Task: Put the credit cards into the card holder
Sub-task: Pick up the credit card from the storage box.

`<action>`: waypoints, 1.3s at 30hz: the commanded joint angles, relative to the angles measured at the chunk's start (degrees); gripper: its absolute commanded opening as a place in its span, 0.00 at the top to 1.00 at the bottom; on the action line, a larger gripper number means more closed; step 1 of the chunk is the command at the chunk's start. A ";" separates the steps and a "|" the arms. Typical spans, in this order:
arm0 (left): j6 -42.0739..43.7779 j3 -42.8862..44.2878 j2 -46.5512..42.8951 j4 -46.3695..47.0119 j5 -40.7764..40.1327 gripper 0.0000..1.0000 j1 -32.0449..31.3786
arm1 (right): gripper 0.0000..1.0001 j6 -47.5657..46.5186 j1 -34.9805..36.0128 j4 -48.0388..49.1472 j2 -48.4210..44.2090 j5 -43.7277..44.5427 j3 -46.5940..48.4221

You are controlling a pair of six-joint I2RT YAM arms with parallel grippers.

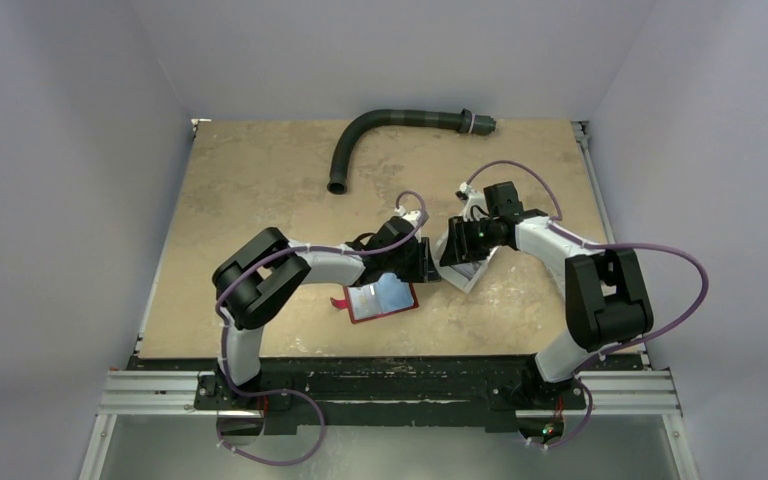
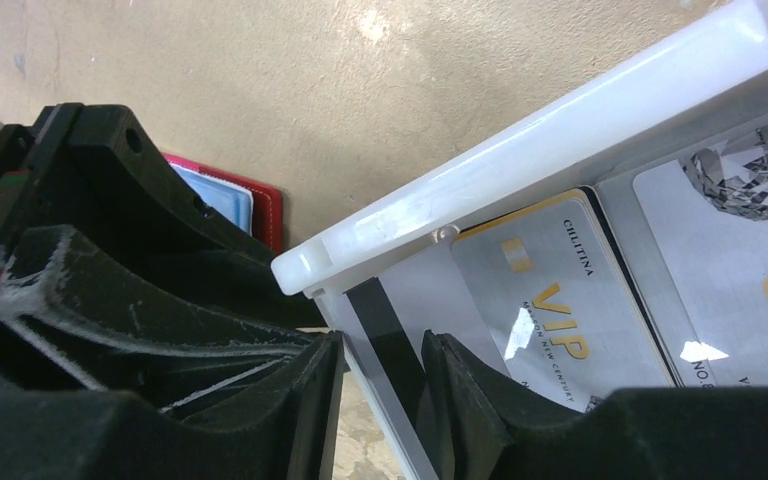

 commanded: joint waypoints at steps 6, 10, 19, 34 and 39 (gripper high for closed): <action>0.80 3.34 2.32 2.58 -0.08 0.74 0.93 | 0.75 1.66 0.16 0.65 -1.85 -4.14 0.81; 0.68 3.86 2.37 2.55 -0.02 0.74 1.18 | 0.87 2.07 0.17 -0.51 -3.61 -4.47 1.72; 0.99 4.90 2.33 2.11 0.13 0.74 1.17 | 0.99 1.56 0.20 -1.66 -5.08 0.36 3.47; 3.60 4.39 -2.51 -0.39 1.79 0.69 1.22 | 1.00 13.87 0.10 -0.40 -8.86 16.59 5.61; 4.91 2.36 -7.36 0.15 5.32 0.58 1.26 | 1.00 19.83 -0.25 0.76 -7.51 19.81 6.46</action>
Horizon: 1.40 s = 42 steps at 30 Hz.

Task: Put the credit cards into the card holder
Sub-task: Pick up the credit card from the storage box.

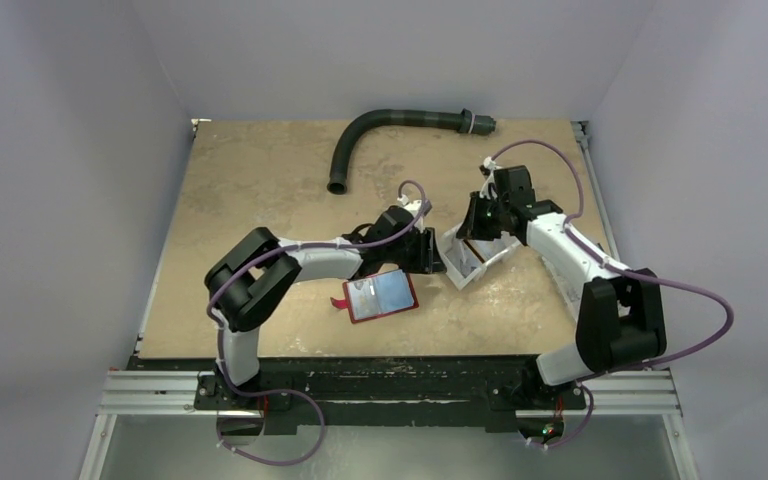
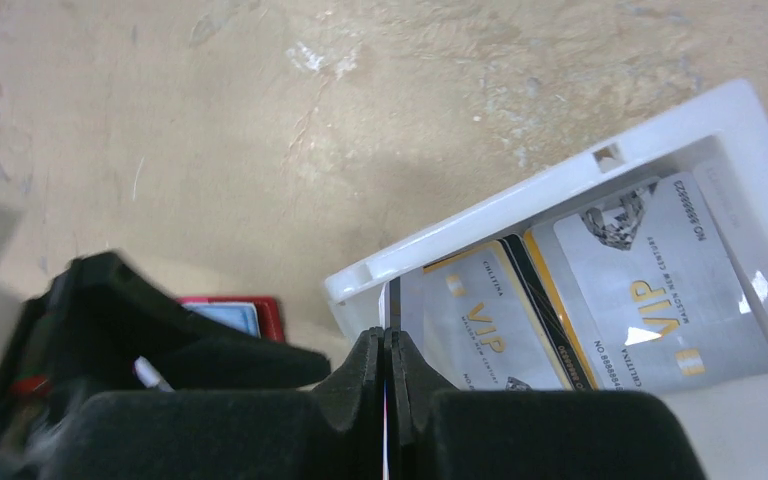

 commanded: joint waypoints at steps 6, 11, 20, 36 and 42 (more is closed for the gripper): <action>3.34 -1.72 -11.19 3.57 3.15 0.41 0.27 | 1.00 12.48 -2.27 3.11 -2.65 6.87 2.01; 7.59 1.43 -8.70 5.03 1.18 0.39 -0.77 | 1.00 17.46 -5.31 2.33 -5.53 7.83 1.31; 20.03 9.72 -4.27 1.76 -9.50 0.32 -5.69 | 1.00 29.76 -6.05 -14.47 -4.97 19.09 7.97; 21.40 19.90 4.69 -2.55 -20.45 0.68 -7.89 | 1.00 39.85 -5.90 -10.88 -8.94 17.37 3.02; 20.33 16.25 1.48 1.89 -19.82 0.99 -7.62 | 0.87 32.07 -5.83 -7.53 -12.03 18.62 0.75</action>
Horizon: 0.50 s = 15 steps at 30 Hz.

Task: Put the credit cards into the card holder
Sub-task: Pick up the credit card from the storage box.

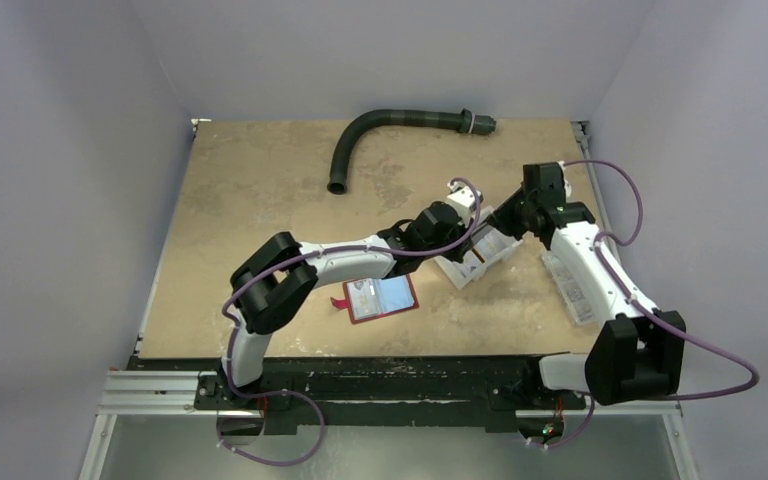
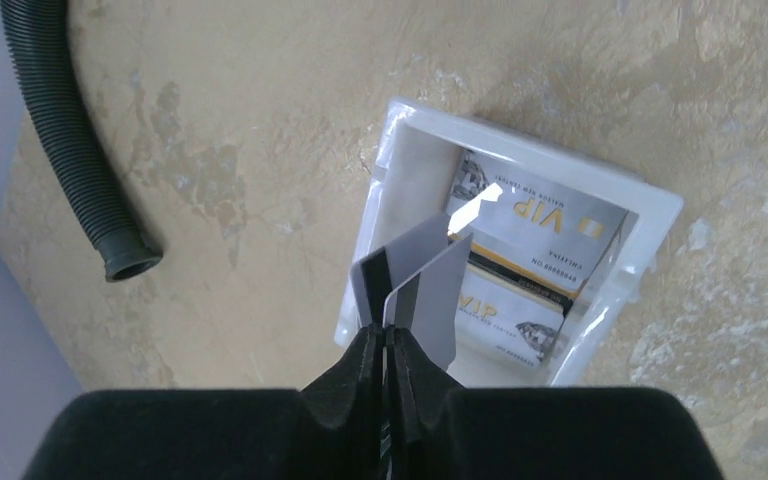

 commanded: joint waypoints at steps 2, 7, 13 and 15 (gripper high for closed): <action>-1.26 -1.88 -3.92 5.28 -0.77 1.00 0.88 | 0.72 -10.81 -0.04 4.64 -5.01 1.19 -3.16; -1.58 -3.90 -5.02 5.61 0.87 1.00 1.31 | 0.45 -21.55 -0.15 10.26 -8.64 -0.23 -8.63; -0.95 -5.52 -5.44 5.90 4.87 1.00 1.36 | 0.29 -24.74 -0.22 13.84 -8.15 -10.80 -9.49; -1.06 -6.29 -6.06 5.82 6.42 1.00 1.41 | 0.23 -25.78 -0.39 15.90 -8.74 -14.34 -10.09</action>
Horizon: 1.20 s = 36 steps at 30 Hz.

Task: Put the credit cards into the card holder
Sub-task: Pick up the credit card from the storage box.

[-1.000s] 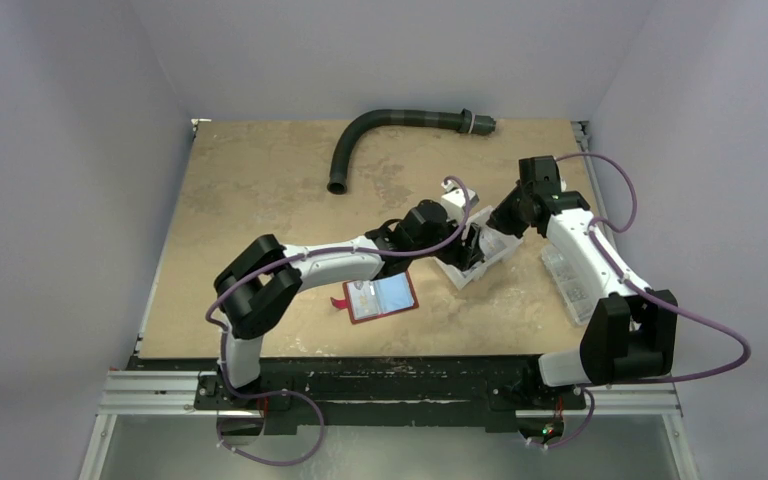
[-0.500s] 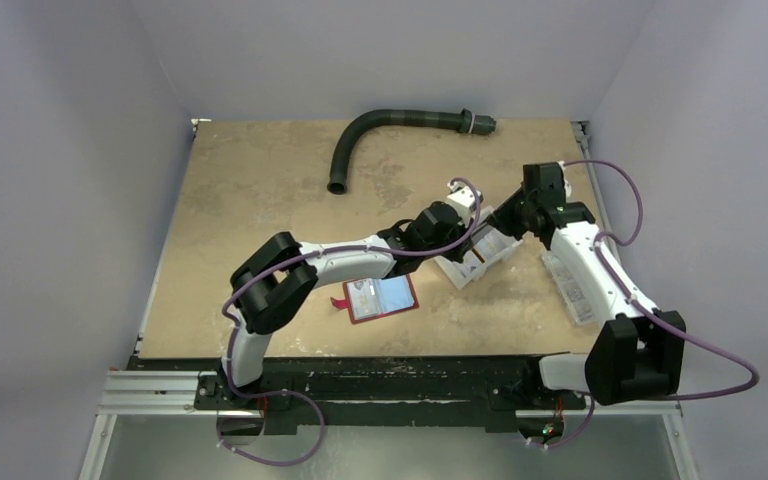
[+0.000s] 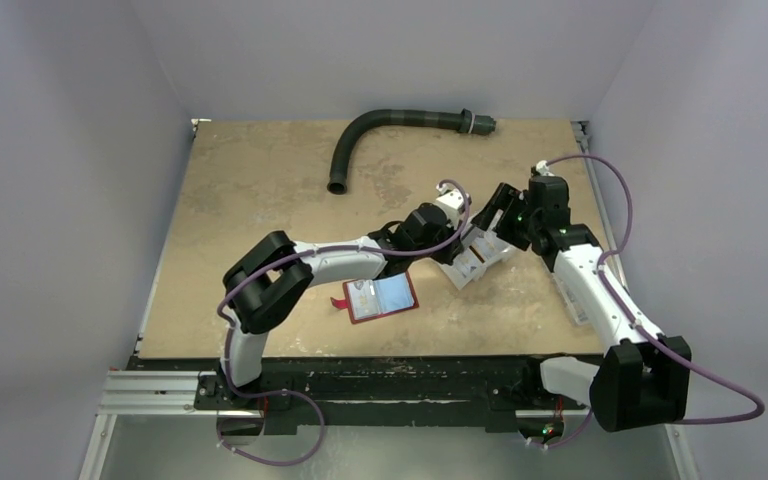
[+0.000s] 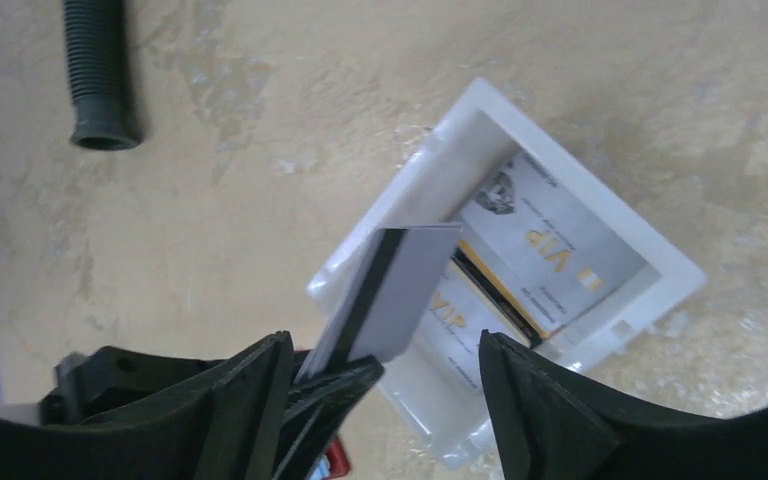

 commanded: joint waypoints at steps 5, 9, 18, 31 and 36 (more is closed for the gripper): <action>0.01 -4.02 -6.50 4.54 5.19 1.00 0.26 | 0.03 -2.82 -2.47 14.08 -0.99 -19.33 -4.62; -0.49 -5.52 -8.12 5.34 5.45 1.00 0.55 | 0.01 0.90 -3.17 18.14 -0.77 -22.85 -7.68; -0.93 -5.20 -8.86 5.30 5.70 1.00 0.89 | 0.01 6.89 -3.54 23.72 0.25 -25.65 -11.20; -1.31 -5.29 -9.29 5.37 6.83 1.00 1.20 | 0.01 7.17 -5.43 22.41 0.79 -23.92 -12.13; -1.59 -5.22 -9.21 5.56 7.50 1.00 1.21 | 0.05 7.24 -5.81 23.28 1.27 -24.88 -11.85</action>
